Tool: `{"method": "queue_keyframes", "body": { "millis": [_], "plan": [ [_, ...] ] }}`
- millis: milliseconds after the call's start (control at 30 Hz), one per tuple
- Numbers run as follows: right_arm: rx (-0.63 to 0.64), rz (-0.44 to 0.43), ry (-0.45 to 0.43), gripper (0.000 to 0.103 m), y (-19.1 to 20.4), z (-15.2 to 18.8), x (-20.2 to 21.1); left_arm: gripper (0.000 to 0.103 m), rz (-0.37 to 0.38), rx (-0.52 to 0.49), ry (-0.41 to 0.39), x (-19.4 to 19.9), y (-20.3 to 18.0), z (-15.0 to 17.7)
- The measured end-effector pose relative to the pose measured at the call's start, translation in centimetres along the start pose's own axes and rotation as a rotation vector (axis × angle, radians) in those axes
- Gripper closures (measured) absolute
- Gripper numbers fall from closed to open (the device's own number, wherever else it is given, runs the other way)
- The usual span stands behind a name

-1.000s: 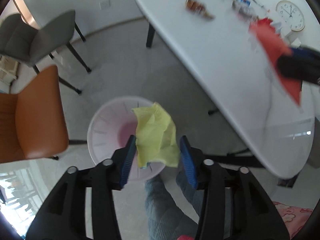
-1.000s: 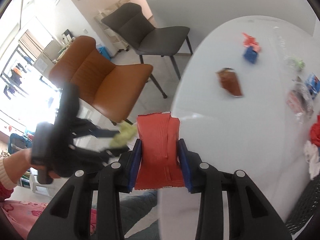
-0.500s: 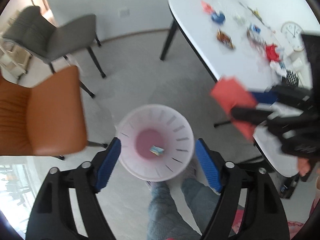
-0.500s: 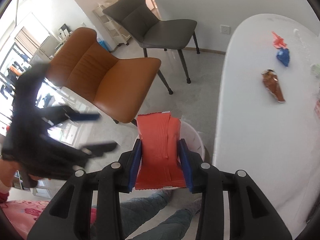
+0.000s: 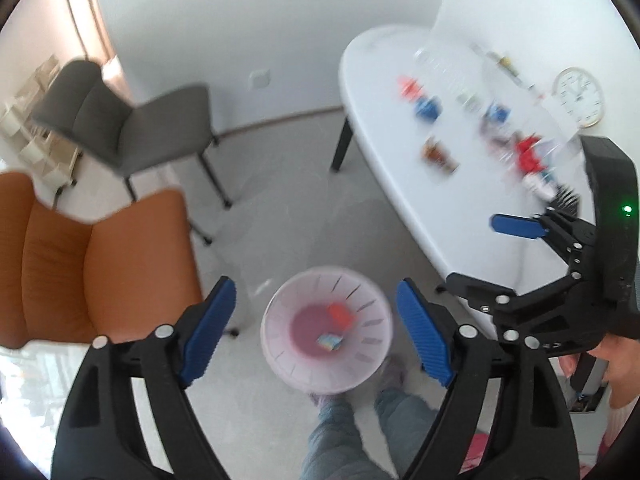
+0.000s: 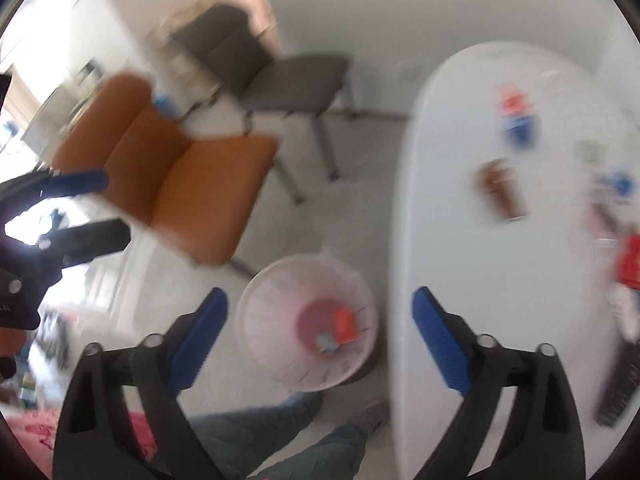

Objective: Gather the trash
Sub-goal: 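Drop the yellow paper into the white wastebasket while the right tool drops the red paper, then move both tools back over the table toward the trash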

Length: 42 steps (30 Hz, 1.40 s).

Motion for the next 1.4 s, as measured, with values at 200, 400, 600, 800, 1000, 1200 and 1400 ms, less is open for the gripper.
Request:
{"method": "queue_keyframes", "body": {
  "millis": [200, 400, 600, 800, 1000, 1200, 1400],
  "plan": [
    [-0.248, 0.180, -0.124, 0.002, -10.6, -0.3, 9.8, 0.013, 0.087, -0.157, -0.139, 2.7, -8.5, -6.6],
    [-0.418, 0.286, -0.179, 0.002, -20.5, 2.8, 15.6, 0.008, 0.148, -0.277, -0.219, 3.1, -17.9, -11.0],
    [-0.496, 0.334, -0.188, 0.002, -28.0, 6.6, 17.5, 0.008, 0.160, -0.322, -0.228, 1.0, -24.8, -12.2],
    [-0.492, 0.327, -0.160, 0.002, -31.3, 9.4, 15.9, 0.008, 0.208, -0.279, -0.195, -2.3, -27.0, -11.4],
    [-0.441, 0.304, -0.099, 0.002, -33.4, 11.0, 11.2, 0.008, 0.149, -0.285, -0.185, -4.5, -27.0, -10.6],
    [-0.473, 0.260, -0.021, 0.002, -34.5, 12.1, 4.9, 0.008, 0.070, -0.276, -0.171, -5.7, -25.0, -10.4],
    [-0.508, 0.307, 0.033, 0.002, -35.3, 12.6, 0.6, 0.008, 0.018, -0.225, -0.127, -8.5, -22.7, -10.9]
  ]
}}
Point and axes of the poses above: each gripper's, at about its wrist camera, not at the fingertips, and x roughly against the way its jaws point, y to its left, z to its underside, the point moved 4 cm from there along -x, roughly the way its jaws point, and after that the axes turned 13 degrees about z, right-handed, at the moved point
